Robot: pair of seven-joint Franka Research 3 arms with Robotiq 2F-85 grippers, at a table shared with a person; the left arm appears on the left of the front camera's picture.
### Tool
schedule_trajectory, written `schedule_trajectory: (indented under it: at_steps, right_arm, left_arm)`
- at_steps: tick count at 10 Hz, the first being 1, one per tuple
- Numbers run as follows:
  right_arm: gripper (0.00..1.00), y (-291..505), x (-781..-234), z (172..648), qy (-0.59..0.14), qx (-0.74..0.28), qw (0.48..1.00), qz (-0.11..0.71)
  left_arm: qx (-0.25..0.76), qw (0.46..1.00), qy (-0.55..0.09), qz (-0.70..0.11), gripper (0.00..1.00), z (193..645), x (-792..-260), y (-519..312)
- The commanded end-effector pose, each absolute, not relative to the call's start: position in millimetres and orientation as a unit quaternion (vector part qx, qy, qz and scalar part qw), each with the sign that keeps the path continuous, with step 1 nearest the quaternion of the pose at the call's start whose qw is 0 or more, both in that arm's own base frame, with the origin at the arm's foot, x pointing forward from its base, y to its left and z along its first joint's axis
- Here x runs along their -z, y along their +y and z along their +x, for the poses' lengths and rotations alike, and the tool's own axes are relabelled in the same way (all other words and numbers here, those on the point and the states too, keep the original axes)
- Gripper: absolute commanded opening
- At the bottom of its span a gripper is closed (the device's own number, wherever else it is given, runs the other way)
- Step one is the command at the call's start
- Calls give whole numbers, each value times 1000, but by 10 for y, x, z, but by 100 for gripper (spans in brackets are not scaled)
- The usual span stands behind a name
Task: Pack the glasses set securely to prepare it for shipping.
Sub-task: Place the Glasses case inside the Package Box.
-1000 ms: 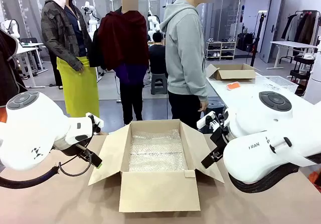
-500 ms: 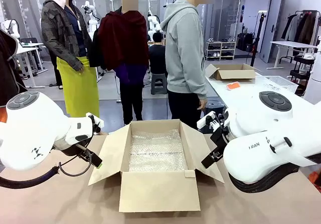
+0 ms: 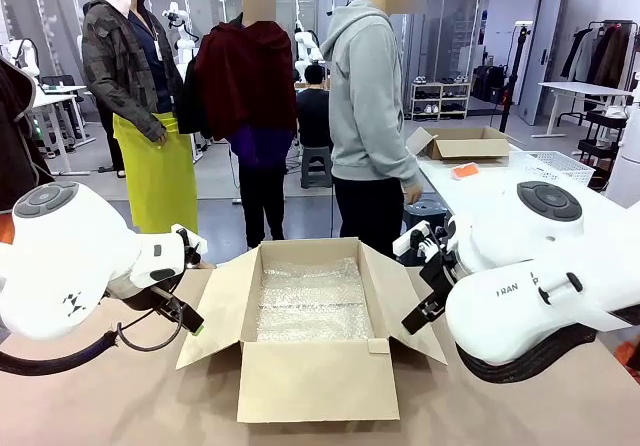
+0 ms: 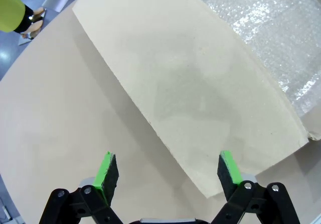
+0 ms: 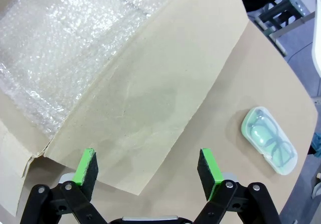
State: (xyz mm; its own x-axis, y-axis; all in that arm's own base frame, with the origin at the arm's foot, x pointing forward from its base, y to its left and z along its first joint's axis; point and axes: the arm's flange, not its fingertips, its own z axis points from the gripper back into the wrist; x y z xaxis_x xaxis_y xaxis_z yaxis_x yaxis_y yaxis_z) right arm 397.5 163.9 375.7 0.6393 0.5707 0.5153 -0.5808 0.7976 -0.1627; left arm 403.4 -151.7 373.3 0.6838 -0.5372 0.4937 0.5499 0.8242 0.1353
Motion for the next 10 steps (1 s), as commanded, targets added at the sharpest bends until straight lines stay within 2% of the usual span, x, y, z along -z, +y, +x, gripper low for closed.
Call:
schedule_trajectory:
  at_steps: [1,5,10]
  right_arm:
    - [100,1508,-4016,4021,-293,-312,904,2]
    - [100,1010,-4472,4160,-270,-335,903,-18]
    - [100,361,-4515,4329,-240,-327,913,-50]
  left_arm:
    - [313,914,-258,-25,100,4032,-4008,-1274]
    - [360,882,-287,-96,100,3847,-4870,-571]
    - [381,868,-315,-41,100,3506,-5638,-538]
